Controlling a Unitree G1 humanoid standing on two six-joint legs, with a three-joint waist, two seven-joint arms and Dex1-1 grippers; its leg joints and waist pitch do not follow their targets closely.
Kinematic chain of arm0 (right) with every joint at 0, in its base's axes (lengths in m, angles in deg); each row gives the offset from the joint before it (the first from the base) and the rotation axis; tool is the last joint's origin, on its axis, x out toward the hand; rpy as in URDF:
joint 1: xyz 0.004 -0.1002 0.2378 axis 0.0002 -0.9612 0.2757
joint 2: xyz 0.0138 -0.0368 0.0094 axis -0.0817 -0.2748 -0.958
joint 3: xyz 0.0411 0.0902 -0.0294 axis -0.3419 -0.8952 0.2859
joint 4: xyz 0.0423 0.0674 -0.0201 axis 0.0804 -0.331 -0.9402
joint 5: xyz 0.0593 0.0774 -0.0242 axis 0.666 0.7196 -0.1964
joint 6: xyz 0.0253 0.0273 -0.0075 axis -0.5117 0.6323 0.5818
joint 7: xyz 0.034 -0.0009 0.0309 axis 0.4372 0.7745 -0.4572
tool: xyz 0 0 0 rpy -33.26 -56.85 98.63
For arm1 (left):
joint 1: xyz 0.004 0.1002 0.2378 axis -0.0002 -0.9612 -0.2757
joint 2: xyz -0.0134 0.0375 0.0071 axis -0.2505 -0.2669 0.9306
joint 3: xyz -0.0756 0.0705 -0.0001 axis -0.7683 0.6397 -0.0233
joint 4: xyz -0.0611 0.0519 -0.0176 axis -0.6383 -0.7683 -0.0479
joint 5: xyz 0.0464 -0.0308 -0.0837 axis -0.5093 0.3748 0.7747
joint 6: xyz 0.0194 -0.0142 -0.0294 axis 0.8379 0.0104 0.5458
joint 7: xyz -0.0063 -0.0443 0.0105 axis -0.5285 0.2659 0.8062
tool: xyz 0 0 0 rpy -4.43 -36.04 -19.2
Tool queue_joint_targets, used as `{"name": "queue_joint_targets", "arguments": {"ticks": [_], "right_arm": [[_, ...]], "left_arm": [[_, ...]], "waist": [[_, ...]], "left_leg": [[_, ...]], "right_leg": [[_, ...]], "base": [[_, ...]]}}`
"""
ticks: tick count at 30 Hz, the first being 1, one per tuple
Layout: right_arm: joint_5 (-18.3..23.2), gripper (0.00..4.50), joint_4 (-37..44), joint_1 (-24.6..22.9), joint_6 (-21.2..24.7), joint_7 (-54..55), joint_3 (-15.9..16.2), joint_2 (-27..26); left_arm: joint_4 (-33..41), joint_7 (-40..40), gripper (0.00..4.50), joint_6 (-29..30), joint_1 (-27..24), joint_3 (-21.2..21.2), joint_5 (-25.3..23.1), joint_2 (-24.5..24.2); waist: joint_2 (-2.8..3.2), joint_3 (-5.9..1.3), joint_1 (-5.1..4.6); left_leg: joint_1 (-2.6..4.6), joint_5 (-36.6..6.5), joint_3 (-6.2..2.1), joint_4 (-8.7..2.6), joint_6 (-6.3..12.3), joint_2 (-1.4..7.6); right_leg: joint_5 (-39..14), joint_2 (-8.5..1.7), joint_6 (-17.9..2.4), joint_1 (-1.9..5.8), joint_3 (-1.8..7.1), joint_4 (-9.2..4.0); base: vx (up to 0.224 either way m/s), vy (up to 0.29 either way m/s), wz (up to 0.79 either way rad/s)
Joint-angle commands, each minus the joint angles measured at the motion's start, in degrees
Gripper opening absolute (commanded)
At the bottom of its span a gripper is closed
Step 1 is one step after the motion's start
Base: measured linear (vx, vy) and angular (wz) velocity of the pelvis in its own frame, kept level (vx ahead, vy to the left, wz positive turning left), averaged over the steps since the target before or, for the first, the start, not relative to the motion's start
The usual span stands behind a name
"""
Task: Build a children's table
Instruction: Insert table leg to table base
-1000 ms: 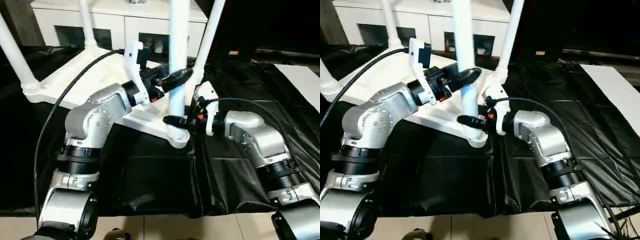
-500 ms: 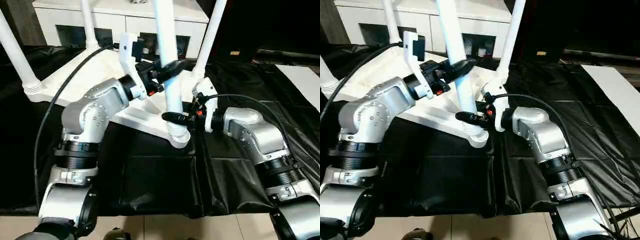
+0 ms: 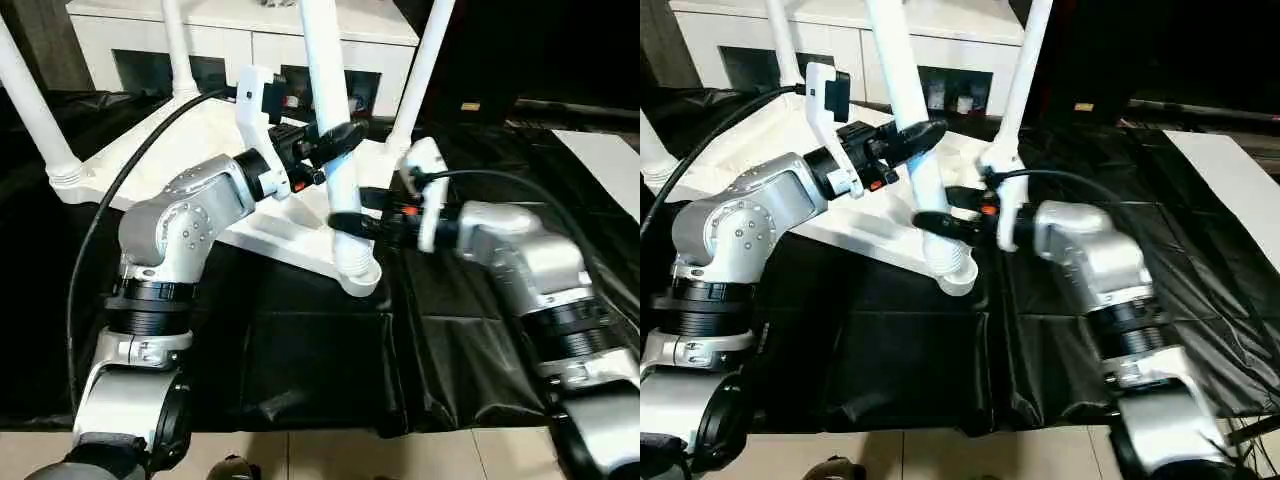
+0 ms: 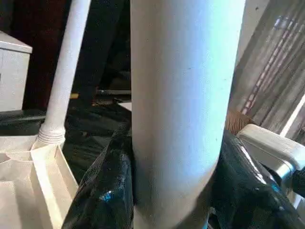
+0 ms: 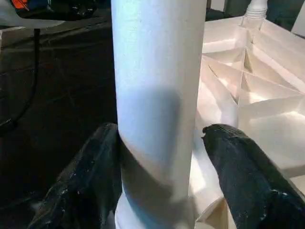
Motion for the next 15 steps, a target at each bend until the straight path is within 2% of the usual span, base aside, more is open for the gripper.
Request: {"name": "queue_joint_targets", "arguments": {"ticks": [1,15], "right_arm": [[-0.7,3.03,0.2,1.8,0.6,0.4,-0.2,0.4],[-1.8,3.03,-2.0,3.8,2.4,-1.5,2.7,-1.1]], "left_arm": [[1.4,-0.3,1.82,0.2,1.0,0.9,-0.4,-0.2],[2.9,-3.9,1.81,0.6,0.9,3.5,-0.8,-1.8]], "waist": [[-0.02,-4.53,0.06],[0.02,-4.48,0.16]], "left_leg": [[2.01,-9.8,-1.3,-4.07,-1.1,2.81],[2.17,-10.3,-1.33,-4.23,-2.04,2.88]], "right_leg": [[-8.5,-3.6,-11.9,2.49,1.97,-3.54],[-8.7,-3.6,-11.7,2.33,1.95,-3.45]], "base": [[0.0,0.0,0.0],[0.0,0.0,0.0]]}}
